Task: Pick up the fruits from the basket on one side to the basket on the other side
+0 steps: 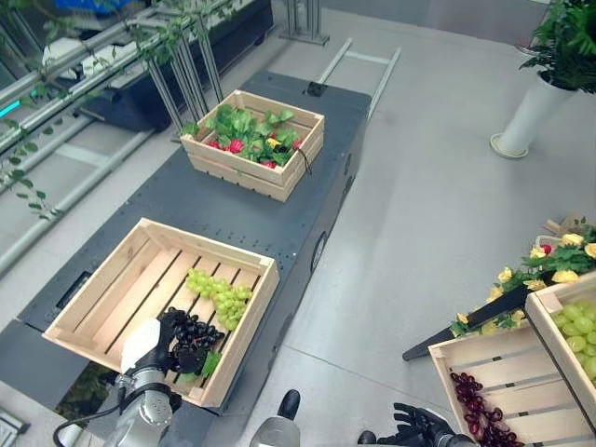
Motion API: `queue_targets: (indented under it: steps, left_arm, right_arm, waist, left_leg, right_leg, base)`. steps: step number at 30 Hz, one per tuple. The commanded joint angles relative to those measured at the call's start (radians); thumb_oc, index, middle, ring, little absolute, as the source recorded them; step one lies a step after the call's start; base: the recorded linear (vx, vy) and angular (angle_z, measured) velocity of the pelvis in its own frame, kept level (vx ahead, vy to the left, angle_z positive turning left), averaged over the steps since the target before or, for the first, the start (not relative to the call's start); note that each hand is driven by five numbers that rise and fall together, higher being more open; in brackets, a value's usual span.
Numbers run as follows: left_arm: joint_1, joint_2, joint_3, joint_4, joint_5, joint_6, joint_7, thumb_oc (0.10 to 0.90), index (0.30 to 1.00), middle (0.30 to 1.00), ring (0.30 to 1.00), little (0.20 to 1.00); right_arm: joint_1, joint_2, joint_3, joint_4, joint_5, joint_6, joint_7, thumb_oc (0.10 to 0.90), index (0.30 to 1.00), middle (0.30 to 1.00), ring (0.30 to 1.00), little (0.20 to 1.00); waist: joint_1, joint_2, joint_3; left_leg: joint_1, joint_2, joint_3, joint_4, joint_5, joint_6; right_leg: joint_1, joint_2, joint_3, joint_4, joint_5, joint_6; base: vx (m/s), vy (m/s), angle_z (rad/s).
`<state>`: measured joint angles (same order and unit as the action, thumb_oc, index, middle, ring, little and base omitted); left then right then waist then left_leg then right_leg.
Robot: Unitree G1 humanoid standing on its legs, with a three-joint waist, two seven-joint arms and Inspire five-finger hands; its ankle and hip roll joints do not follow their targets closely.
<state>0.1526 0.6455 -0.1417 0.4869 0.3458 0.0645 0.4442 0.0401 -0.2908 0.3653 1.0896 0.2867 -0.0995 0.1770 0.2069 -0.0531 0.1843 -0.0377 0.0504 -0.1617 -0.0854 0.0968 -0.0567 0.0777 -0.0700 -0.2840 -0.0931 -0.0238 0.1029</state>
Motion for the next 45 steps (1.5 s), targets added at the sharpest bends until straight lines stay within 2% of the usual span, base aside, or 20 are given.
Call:
queue_targets:
  steps: [1,3,7,13,22,28,31,34,39,45]
  left_arm:
    - [-0.083,0.111,0.087,0.01,0.076,0.029,0.129,0.8,0.9,0.9,0.9,0.9]
    - [-0.097,0.131,0.082,0.031,0.087,0.044,0.137,0.8,0.9,0.9,0.9,0.9]
    - [-0.163,0.164,0.057,0.102,0.076,0.075,0.221,0.8,0.9,0.9,0.9,0.9]
    - [-0.239,0.183,0.037,0.17,0.094,0.118,0.3,0.8,0.9,0.9,0.9,0.9]
    - [-0.383,0.241,-0.01,0.273,0.104,0.101,0.402,0.8,0.9,0.9,0.9,0.9]
    - [-0.463,0.249,-0.063,0.326,0.102,0.11,0.364,0.8,0.9,0.9,0.9,0.9]
    - [-0.461,0.247,-0.078,0.317,0.092,0.168,0.291,0.8,0.9,0.9,0.9,0.9]
    - [-0.46,0.25,-0.082,0.349,0.085,0.173,0.27,0.8,0.9,0.9,0.9,0.9]
    - [-0.46,0.281,-0.068,0.357,0.048,0.203,0.159,0.8,0.9,0.9,0.9,0.9]
    - [-0.461,0.316,-0.044,0.352,0.064,0.202,0.155,0.8,0.9,0.9,0.9,0.9]
  right_arm:
    - [-0.028,-0.005,0.036,-0.068,0.06,-0.069,0.019,0.8,0.9,0.9,0.9,0.9]
    - [-0.033,-0.008,0.044,-0.076,0.066,-0.076,0.018,0.8,0.9,0.9,0.9,0.9]
    - [-0.051,-0.017,0.061,-0.086,0.099,-0.084,0.018,0.8,0.9,0.9,0.9,0.9]
    - [-0.06,-0.018,0.068,-0.088,0.136,-0.108,0.021,0.8,0.9,0.9,0.9,0.9]
    - [-0.097,-0.039,0.08,-0.119,0.184,-0.13,0.02,0.8,0.9,0.9,0.9,0.9]
    - [-0.13,-0.05,0.076,-0.119,0.201,-0.132,0.025,0.8,0.9,0.9,0.9,0.9]
    - [-0.138,-0.059,0.067,-0.151,0.199,-0.119,0.012,0.8,0.9,0.9,0.9,0.9]
    - [-0.148,-0.067,0.065,-0.158,0.205,-0.118,0.009,0.8,0.9,0.9,0.9,0.9]
    - [-0.154,-0.077,0.064,-0.172,0.174,-0.115,0.002,0.8,0.9,0.9,0.9,0.9]
    - [-0.158,-0.074,0.065,-0.19,0.188,-0.101,0.0,0.8,0.9,0.9,0.9,0.9]
  waist:
    - [-0.009,-0.003,0.038]
    - [-0.013,-0.005,0.056]
    - [-0.023,-0.014,0.103]
    - [-0.031,-0.022,0.146]
    - [-0.05,-0.025,0.252]
    - [-0.062,-0.02,0.297]
    - [-0.069,-0.017,0.309]
    - [-0.072,-0.017,0.321]
    - [-0.072,-0.018,0.336]
    - [-0.063,-0.027,0.336]
  left_leg:
    - [-0.033,-0.071,0.016,0.015,-0.017,0.069]
    - [-0.047,-0.07,0.018,0.022,-0.017,0.07]
    - [-0.076,-0.072,0.019,0.037,-0.02,0.073]
    - [-0.114,-0.085,0.013,0.077,-0.031,0.081]
    - [-0.256,-0.111,0.03,0.249,-0.064,0.092]
    - [-0.322,-0.121,0.047,0.317,-0.073,0.094]
    - [-0.349,-0.122,0.051,0.328,-0.064,0.095]
    - [-0.368,-0.12,0.058,0.337,-0.061,0.093]
    - [-0.389,-0.112,0.069,0.344,-0.058,0.091]
    - [-0.422,-0.108,0.067,0.367,-0.064,0.085]
  right_leg:
    - [-0.095,0.033,-0.017,0.114,-0.001,-0.077]
    - [-0.111,0.033,-0.016,0.124,-0.002,-0.079]
    - [-0.144,0.034,-0.014,0.147,-0.005,-0.082]
    - [-0.178,0.035,-0.012,0.189,-0.02,-0.089]
    - [-0.297,0.026,0.005,0.341,-0.055,-0.107]
    - [-0.357,0.027,0.033,0.402,-0.068,-0.114]
    - [-0.377,0.03,0.037,0.411,-0.064,-0.116]
    - [-0.392,0.033,0.044,0.415,-0.063,-0.117]
    - [-0.411,0.04,0.048,0.432,-0.071,-0.118]
    - [-0.42,0.051,0.041,0.441,-0.083,-0.123]
  base:
    - [0.0,0.0,0.0]
    - [-0.05,0.031,0.01]
    - [-0.04,0.025,-0.01]
    - [-0.01,0.007,0.0]
    - [-0.06,0.035,-0.04]
    - [-0.07,0.033,-0.11]
    - [-0.06,0.036,-0.09]
    - [-0.06,0.026,-0.01]
    - [-0.04,0.01,-0.01]
    - [-0.02,-0.041,0.01]
